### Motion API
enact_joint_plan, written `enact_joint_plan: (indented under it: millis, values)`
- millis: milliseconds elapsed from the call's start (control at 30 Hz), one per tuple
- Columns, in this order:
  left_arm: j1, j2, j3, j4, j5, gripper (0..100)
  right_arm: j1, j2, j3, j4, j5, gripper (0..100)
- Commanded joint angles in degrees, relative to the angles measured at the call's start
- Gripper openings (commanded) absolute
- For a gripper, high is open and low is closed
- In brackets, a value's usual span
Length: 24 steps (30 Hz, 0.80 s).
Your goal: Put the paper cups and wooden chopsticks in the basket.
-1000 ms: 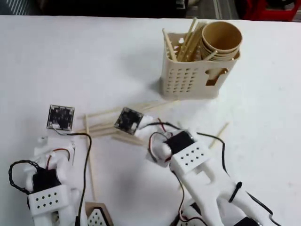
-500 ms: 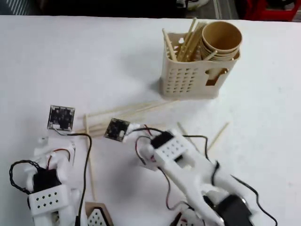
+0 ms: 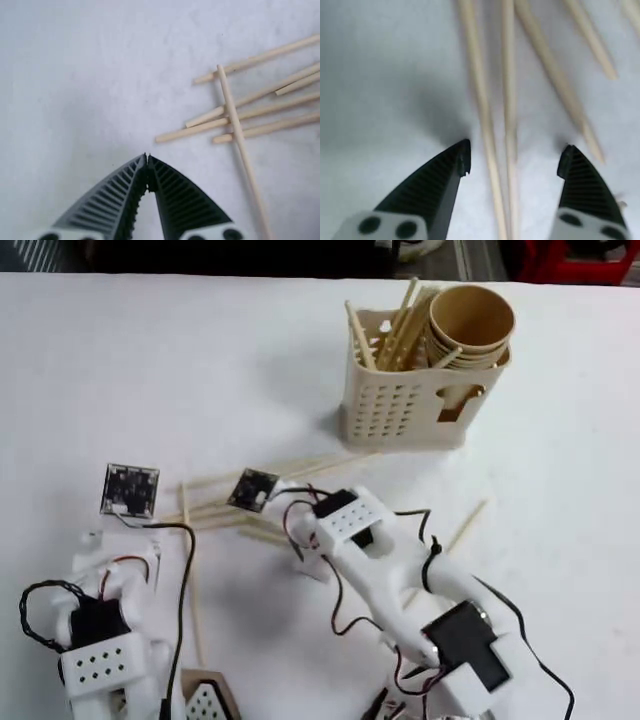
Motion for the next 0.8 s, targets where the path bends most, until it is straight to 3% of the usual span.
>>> enact_joint_plan:
  millis: [0, 200, 333, 767]
  values:
    - [-0.1, -0.7, -0.4, -1.2, -0.7, 2, 0.1, 0.7, -2.2, -0.7, 0.4, 22.2]
    - [-0.1, -0.7, -0.4, -1.2, -0.7, 2, -1.2, 1.0, -2.6, 0.2, 0.5, 5.2]
    - [-0.1, -0.7, -0.4, -1.2, -0.7, 2, -1.2, 1.1, -2.4, 1.2, 3.8, 4.8]
    - [-0.1, -0.7, -0.4, -1.2, -0.7, 2, -1.2, -4.3, -2.6, 4.4, 3.9, 1.8]
